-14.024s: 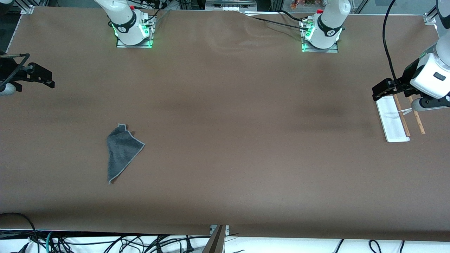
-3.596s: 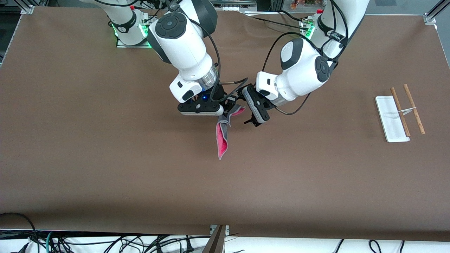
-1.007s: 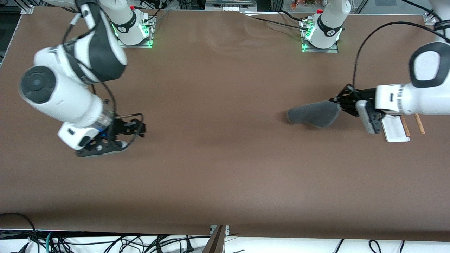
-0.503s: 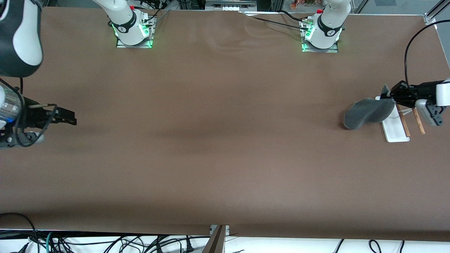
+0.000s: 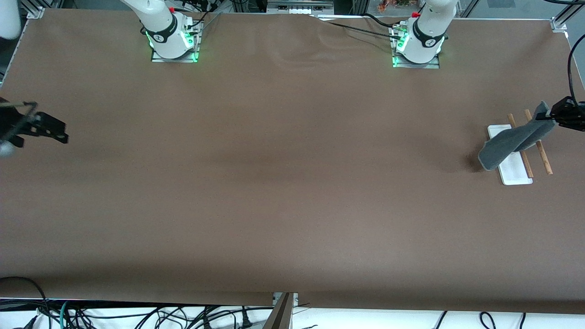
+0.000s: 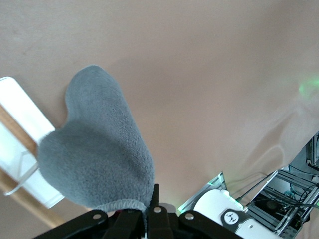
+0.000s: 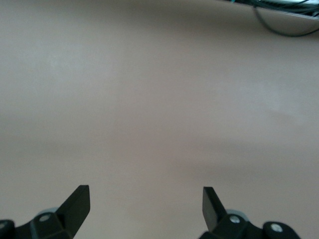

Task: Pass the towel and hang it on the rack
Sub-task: 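Lower the towel over the wooden dowel with the left gripper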

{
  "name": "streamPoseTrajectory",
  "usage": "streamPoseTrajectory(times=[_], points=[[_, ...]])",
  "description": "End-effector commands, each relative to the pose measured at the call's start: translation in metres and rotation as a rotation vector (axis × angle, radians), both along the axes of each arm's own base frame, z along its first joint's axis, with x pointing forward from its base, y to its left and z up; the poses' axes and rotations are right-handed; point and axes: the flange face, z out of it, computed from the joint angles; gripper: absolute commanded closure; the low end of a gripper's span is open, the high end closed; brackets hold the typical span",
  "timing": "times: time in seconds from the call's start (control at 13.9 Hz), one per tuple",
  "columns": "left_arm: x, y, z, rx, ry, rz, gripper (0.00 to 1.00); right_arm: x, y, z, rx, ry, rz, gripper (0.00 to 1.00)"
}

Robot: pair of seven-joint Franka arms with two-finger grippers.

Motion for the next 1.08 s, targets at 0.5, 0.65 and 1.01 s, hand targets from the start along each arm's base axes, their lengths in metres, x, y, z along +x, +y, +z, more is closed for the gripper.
streamPoseTrajectory(times=[0.5, 0.65, 1.01], points=[[-0.032, 0.101, -0.03, -0.014, -0.017, -0.109, 1.0, -0.06, 0.006, 0.005, -0.007, 0.021, 0.026, 0.0], [-0.042, 0.122, -0.041, -0.024, -0.022, -0.12, 1.0, -0.051, 0.0, 0.001, -0.004, 0.027, 0.026, 0.0], [-0.05, 0.158, -0.088, -0.041, -0.066, -0.143, 1.0, -0.045, 0.001, 0.002, -0.009, 0.02, 0.031, 0.0]])
